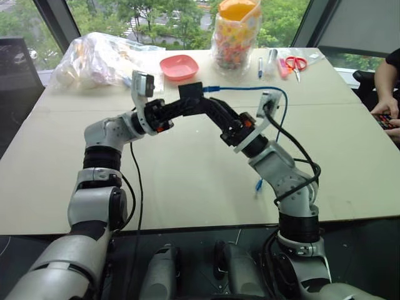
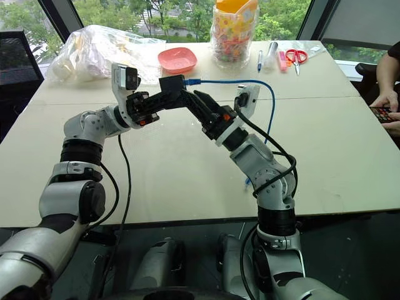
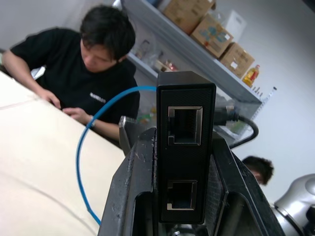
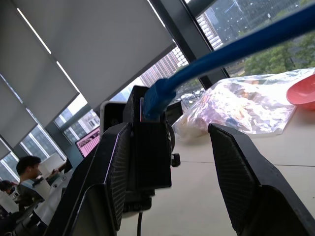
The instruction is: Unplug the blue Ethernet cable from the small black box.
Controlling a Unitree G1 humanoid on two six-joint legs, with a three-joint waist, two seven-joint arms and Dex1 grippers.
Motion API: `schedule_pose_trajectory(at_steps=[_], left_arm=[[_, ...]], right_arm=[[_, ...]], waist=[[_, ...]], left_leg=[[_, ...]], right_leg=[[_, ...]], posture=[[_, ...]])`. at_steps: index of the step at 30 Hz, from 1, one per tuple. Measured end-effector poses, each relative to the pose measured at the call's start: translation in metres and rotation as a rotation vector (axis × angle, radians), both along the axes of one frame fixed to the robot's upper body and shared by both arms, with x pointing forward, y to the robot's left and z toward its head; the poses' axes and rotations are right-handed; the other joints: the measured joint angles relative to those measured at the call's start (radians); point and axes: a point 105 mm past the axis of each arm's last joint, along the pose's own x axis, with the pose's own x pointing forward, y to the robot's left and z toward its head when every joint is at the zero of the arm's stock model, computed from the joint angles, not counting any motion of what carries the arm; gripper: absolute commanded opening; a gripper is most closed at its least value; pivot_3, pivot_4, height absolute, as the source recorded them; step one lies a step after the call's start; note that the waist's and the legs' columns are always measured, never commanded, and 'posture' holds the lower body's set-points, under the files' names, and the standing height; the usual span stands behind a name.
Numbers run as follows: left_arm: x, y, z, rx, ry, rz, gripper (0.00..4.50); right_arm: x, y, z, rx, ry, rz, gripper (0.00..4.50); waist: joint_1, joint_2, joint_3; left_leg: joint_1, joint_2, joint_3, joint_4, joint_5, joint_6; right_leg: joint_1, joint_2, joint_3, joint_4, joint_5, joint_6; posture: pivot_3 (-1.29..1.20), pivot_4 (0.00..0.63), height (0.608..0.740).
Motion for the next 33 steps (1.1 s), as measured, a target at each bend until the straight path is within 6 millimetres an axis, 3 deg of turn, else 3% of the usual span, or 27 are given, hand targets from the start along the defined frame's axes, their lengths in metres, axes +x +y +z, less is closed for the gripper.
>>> schedule_pose_trajectory(at_steps=[15,18,21,22,33], left_arm=[[-0.0017,-0.0014,0.0008,-0.011,0.026,0.004,0.53],[-0.0031,-0.0005,0.0021,-0.012,0.016,0.004,0.53],[-0.0037,-0.0008,0.0004,-0.005,0.018,0.007,0.53],[-0.0036,-0.0006,-0.0008,-0.006,0.022,0.009,0.53],[0.0007,0.0056,-0.0016,0.016,0.018,0.053,0.53]], right_arm=[[0.0002,-0.0055,0.006,0.055,0.01,0.003,2.54],[-0.0001,-0.0053,0.0063,0.059,0.01,0.006,1.78],[-0.0027,-0.0028,0.008,0.068,-0.001,0.032,0.22],[-0.0037,-0.0019,0.0085,0.069,-0.005,0.041,0.06],[0.002,-0.0057,0.0076,0.094,0.029,0.038,0.06]], waist=[[-0.002,0.0,0.0],[-0.002,0.0,0.0],[-0.002,0.0,0.0],[-0.002,0.0,0.0],[-0.004,0.0,0.0]], left_leg=[[0.0,0.0,0.0,0.0,0.0,0.0],[0.0,0.0,0.0,-0.001,0.0,0.0],[0.0,0.0,0.0,-0.001,0.0,0.0],[0.0,0.0,0.0,-0.001,0.0,0.0],[-0.001,0.0,0.0,-0.001,0.0,0.0]], right_leg=[[-0.001,0.0,0.0,-0.001,0.0,0.0],[-0.001,0.0,0.0,-0.001,0.0,0.0],[-0.001,0.0,0.0,-0.001,0.0,0.0],[-0.001,0.0,0.0,-0.001,0.0,0.0],[-0.001,0.0,0.0,-0.001,-0.001,-0.002]], posture=[[0.0,0.15,0.74],[0.0,0.15,0.74],[0.0,0.15,0.74],[0.0,0.15,0.74],[0.0,0.15,0.74]])
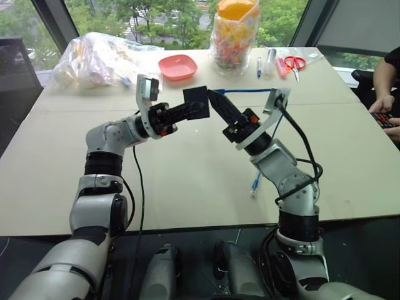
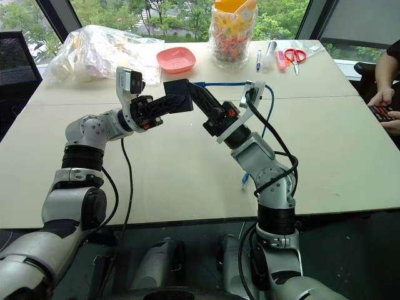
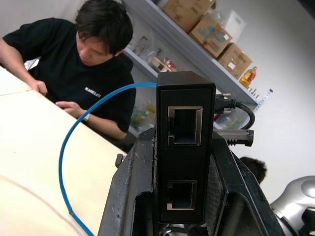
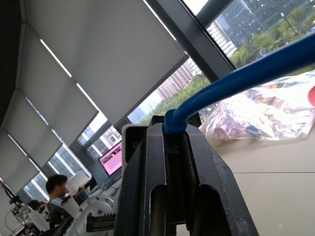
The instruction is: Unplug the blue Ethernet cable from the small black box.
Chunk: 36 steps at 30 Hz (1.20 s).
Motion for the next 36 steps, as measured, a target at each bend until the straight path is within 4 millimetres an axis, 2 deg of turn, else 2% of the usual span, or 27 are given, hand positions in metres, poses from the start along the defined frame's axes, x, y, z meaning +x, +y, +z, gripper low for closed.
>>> schedule_pose_trajectory(at_steps=[5,8,10,13,17,20,22,26,31,34,36], left_arm=[[0.01,0.039,0.006,0.006,-0.024,0.137,0.53],[0.012,0.045,0.007,0.01,-0.031,0.173,0.53],[0.019,0.042,0.003,0.041,-0.051,0.227,0.53],[0.034,0.027,-0.009,0.164,-0.127,0.358,0.53],[0.04,0.0,-0.034,0.275,-0.236,0.448,0.53],[0.039,-0.016,-0.046,0.323,-0.302,0.473,0.53],[0.039,-0.025,-0.051,0.347,-0.348,0.49,0.53],[0.042,-0.038,-0.059,0.365,-0.383,0.52,0.53],[0.047,-0.04,-0.069,0.387,-0.384,0.553,0.53],[0.053,-0.042,-0.071,0.408,-0.407,0.582,0.53],[0.058,-0.046,-0.07,0.427,-0.431,0.616,0.53]], right_arm=[[0.026,-0.047,-0.009,-0.011,0.054,-0.21,0.06],[0.034,-0.063,-0.006,-0.02,0.052,-0.27,0.06],[0.038,-0.066,-0.004,-0.045,0.047,-0.29,0.06],[0.055,-0.084,-0.014,-0.195,0.083,-0.388,0.06],[0.082,-0.118,-0.053,-0.48,0.235,-0.526,0.06],[0.093,-0.136,-0.086,-0.624,0.349,-0.569,0.06],[0.097,-0.143,-0.102,-0.677,0.394,-0.577,0.06],[0.103,-0.146,-0.109,-0.725,0.401,-0.576,1.64],[0.101,-0.144,-0.11,-0.772,0.382,-0.534,4.24],[0.086,-0.138,-0.118,-0.854,0.388,-0.463,4.24],[0.068,-0.13,-0.127,-0.929,0.379,-0.407,4.24]], waist=[[0.001,0.0,0.0],[0.005,0.0,0.0],[0.005,0.0,0.0],[0.008,0.0,0.0],[0.004,0.0,0.0],[0.001,0.0,0.0],[0.0,0.0,0.0],[0.001,0.0,0.0],[0.003,0.0,0.0],[0.008,0.0,0.0],[0.013,0.0,0.0]], left_leg=[[0.0,0.0,0.0,-0.001,0.0,0.0],[-0.001,0.0,0.0,-0.001,0.0,0.0],[-0.001,-0.001,0.0,-0.001,0.0,0.0],[-0.001,-0.002,0.001,-0.001,0.0,0.0],[-0.002,-0.003,0.003,-0.001,-0.001,0.002],[-0.004,-0.004,0.004,-0.001,-0.001,0.002],[-0.004,-0.003,0.004,-0.001,-0.001,0.002],[-0.004,-0.003,0.004,0.0,-0.001,0.003],[-0.005,-0.003,0.003,0.0,-0.001,0.003],[-0.006,-0.002,0.002,0.0,-0.001,0.003],[-0.007,-0.002,0.001,0.0,-0.001,0.003]], right_leg=[[0.0,0.0,0.0,-0.001,-0.001,-0.001],[0.0,0.0,0.0,-0.001,0.0,-0.001],[0.0,-0.001,0.0,-0.002,0.0,-0.001],[0.0,-0.002,0.0,-0.002,-0.001,-0.001],[-0.001,-0.004,0.0,-0.002,0.0,0.001],[-0.003,-0.002,0.0,-0.002,0.001,0.002],[-0.004,-0.001,0.001,-0.001,0.001,0.002],[-0.004,0.0,0.001,-0.001,0.001,0.003],[-0.004,0.0,0.0,-0.001,0.001,0.003],[-0.004,-0.001,0.0,-0.001,0.001,0.003],[-0.005,-0.002,-0.001,-0.002,0.001,0.003]], posture=[[0.0,0.15,0.74],[0.0,0.15,0.74],[0.0,0.15,0.74],[0.0,0.15,0.74],[0.0,0.15,0.74],[0.0,0.15,0.74],[0.0,0.15,0.74],[0.0,0.15,0.74],[0.0,0.15,0.74],[0.0,0.15,0.74],[0.0,0.15,0.74]])
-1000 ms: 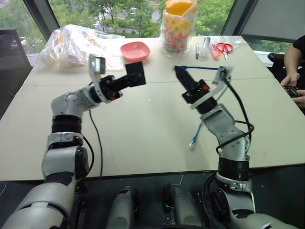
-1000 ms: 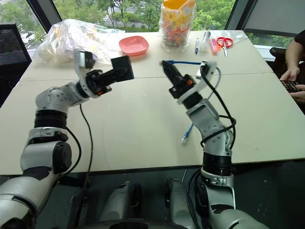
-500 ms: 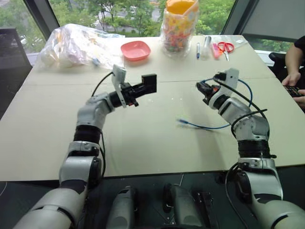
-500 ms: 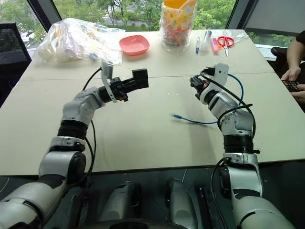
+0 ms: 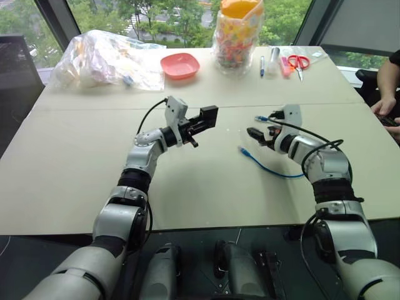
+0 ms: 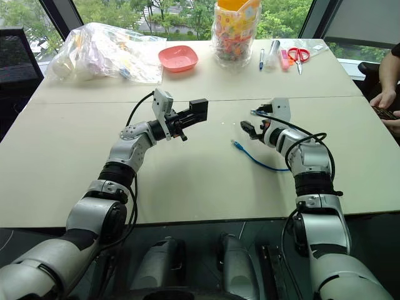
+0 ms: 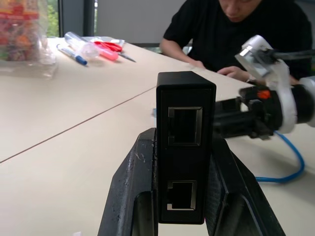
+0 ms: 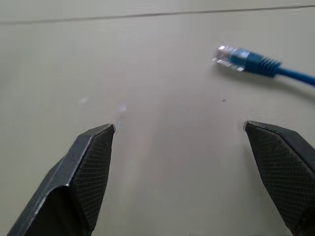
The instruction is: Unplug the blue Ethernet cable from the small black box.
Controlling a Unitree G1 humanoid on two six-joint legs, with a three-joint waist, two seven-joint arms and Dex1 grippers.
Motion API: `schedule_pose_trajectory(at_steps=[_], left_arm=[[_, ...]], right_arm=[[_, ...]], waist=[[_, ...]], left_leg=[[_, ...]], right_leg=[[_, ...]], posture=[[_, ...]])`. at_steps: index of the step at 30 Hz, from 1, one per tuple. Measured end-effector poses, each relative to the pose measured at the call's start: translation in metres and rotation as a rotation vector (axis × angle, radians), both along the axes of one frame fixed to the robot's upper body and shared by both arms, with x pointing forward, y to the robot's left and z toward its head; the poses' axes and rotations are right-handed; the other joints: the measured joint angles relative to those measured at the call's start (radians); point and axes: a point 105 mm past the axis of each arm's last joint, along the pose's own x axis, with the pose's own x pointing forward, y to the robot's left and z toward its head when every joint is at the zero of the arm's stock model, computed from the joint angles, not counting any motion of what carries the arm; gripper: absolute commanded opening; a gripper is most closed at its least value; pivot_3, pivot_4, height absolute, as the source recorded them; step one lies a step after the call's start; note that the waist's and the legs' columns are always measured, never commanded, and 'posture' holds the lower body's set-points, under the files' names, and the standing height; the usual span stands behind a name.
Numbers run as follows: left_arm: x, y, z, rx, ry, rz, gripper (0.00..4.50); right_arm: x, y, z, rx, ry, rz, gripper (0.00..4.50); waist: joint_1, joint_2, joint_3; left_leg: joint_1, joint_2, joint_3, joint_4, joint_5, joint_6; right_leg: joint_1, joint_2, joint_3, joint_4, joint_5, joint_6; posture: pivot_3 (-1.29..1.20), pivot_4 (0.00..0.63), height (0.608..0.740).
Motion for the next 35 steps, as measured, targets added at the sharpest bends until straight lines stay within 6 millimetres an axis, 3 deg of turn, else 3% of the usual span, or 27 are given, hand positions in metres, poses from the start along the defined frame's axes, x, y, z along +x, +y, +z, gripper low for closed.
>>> schedule_pose_trajectory(at_steps=[6,11,13,14,20,25,27,30,32,35], left_arm=[[0.007,-0.019,-0.017,0.027,-0.004,0.073,0.53],[0.011,-0.02,-0.038,0.091,0.026,0.152,0.53],[0.01,-0.021,-0.044,0.11,0.037,0.155,1.56],[0.009,-0.021,-0.046,0.113,0.043,0.149,1.83],[0.005,-0.019,-0.045,0.123,0.034,0.093,4.42],[0.009,0.011,-0.033,0.151,0.008,0.081,4.42],[0.004,0.035,-0.021,0.145,-0.005,0.057,4.42],[-0.012,0.073,0.001,0.134,-0.003,0.065,4.42],[-0.027,0.087,0.009,0.132,0.014,0.072,4.42],[-0.063,0.099,-0.003,0.158,0.1,0.045,4.42]], right_arm=[[-0.03,0.03,0.006,0.01,-0.03,0.1,4.24],[-0.032,0.025,0.016,0.027,-0.071,0.057,4.24],[-0.031,0.02,0.019,0.035,-0.082,0.037,4.3],[-0.031,0.019,0.021,0.038,-0.088,0.031,4.3],[-0.036,0.018,0.024,0.046,-0.122,0.042,4.3],[-0.043,0.011,0.019,0.048,-0.115,0.048,4.3],[-0.055,0.012,0.022,0.052,-0.134,0.104,4.3],[-0.073,0.009,0.02,0.035,-0.136,0.173,4.3],[-0.081,0.014,0.018,0.052,-0.136,0.215,4.3],[-0.099,0.029,0.021,0.096,-0.155,0.3,4.3]], waist=[[0.011,0.0,0.0],[0.013,0.0,0.0],[0.013,0.0,0.0],[0.013,0.0,0.0],[0.012,0.0,0.0],[0.01,0.0,0.0],[0.007,0.0,0.0],[0.003,0.0,0.0],[0.006,0.0,0.0],[0.005,0.001,-0.001]], left_leg=[[0.0,0.0,0.0,0.001,0.0,0.0],[-0.001,0.0,0.0,0.001,0.0,0.0],[-0.001,0.0,0.0,0.001,0.0,0.0],[-0.001,0.0,0.0,0.001,0.0,0.0],[-0.001,0.0,0.0,0.001,0.0,0.0],[-0.001,0.001,0.0,0.001,0.0,0.0],[-0.001,0.002,0.0,0.0,0.0,0.0],[-0.001,0.002,0.0,-0.001,-0.001,0.0],[0.0,0.002,0.0,0.0,-0.001,0.0],[0.002,0.002,0.0,0.0,-0.001,0.0]], right_leg=[[-0.001,0.0,0.0,0.0,0.0,0.0],[-0.001,0.0,-0.001,0.0,0.0,0.0],[-0.001,0.0,-0.001,-0.001,0.0,0.0],[-0.001,0.0,-0.001,-0.001,0.0,0.0],[-0.001,0.0,-0.001,0.0,0.0,0.0],[-0.001,0.0,-0.001,0.0,0.0,0.0],[-0.001,0.0,-0.001,0.0,0.0,-0.001],[-0.002,0.001,0.0,0.0,0.0,-0.001],[-0.001,0.001,0.0,0.0,0.0,0.0],[0.001,0.0,0.0,-0.001,-0.002,-0.004]], posture=[[0.0,0.15,0.74],[0.0,0.15,0.74],[0.0,0.15,0.74],[0.0,0.15,0.74],[0.0,0.15,0.74],[0.0,0.15,0.74],[0.0,0.15,0.74],[0.0,0.15,0.74],[0.0,0.15,0.74],[0.0,0.15,0.74]])
